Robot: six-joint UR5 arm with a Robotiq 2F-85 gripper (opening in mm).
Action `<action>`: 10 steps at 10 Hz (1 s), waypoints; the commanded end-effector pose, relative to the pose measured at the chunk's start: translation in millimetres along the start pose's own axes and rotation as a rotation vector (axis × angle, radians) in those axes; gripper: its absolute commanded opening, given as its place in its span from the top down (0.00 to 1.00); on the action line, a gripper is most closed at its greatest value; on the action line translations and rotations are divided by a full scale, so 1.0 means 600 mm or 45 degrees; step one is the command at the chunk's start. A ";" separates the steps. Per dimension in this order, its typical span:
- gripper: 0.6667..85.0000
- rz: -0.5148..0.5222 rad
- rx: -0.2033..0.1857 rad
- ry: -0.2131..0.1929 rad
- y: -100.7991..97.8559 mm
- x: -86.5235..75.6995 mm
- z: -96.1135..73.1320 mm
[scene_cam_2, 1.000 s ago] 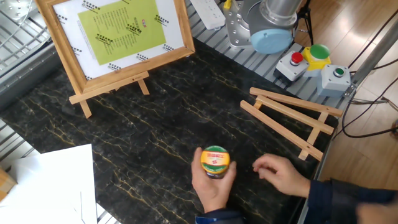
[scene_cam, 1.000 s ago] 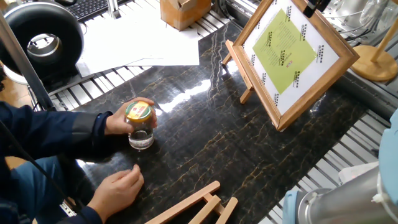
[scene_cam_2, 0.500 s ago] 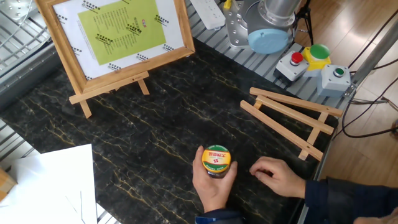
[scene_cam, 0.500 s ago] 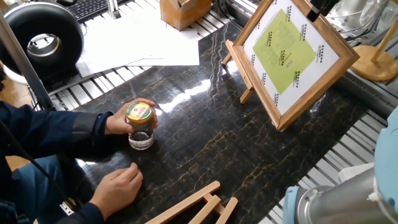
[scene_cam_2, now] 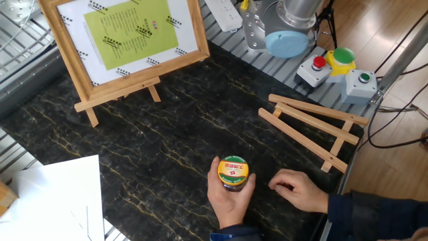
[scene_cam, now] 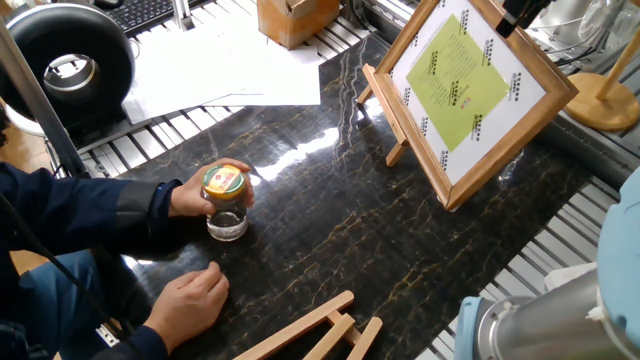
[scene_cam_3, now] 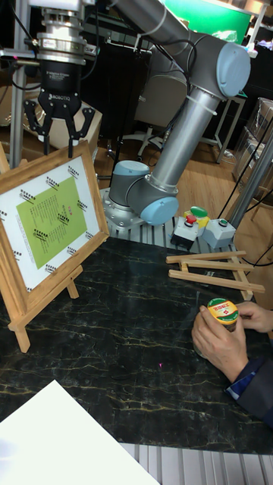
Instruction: Take the photo frame down from the bracket
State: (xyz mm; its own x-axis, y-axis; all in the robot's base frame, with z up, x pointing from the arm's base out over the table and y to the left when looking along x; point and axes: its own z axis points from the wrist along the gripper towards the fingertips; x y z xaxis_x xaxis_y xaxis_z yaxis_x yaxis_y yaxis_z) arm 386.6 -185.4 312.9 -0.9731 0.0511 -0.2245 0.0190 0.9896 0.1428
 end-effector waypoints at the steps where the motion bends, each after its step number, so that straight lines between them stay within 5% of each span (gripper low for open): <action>1: 0.45 0.001 -0.028 -0.019 0.004 0.000 0.001; 10: 0.44 0.061 -0.031 0.060 -0.007 0.010 -0.032</action>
State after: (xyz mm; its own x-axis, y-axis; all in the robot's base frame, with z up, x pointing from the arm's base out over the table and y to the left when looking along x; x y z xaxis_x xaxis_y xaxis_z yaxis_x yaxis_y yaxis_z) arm 378.2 -194.1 322.4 -0.9807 0.0667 -0.1837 0.0380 0.9871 0.1553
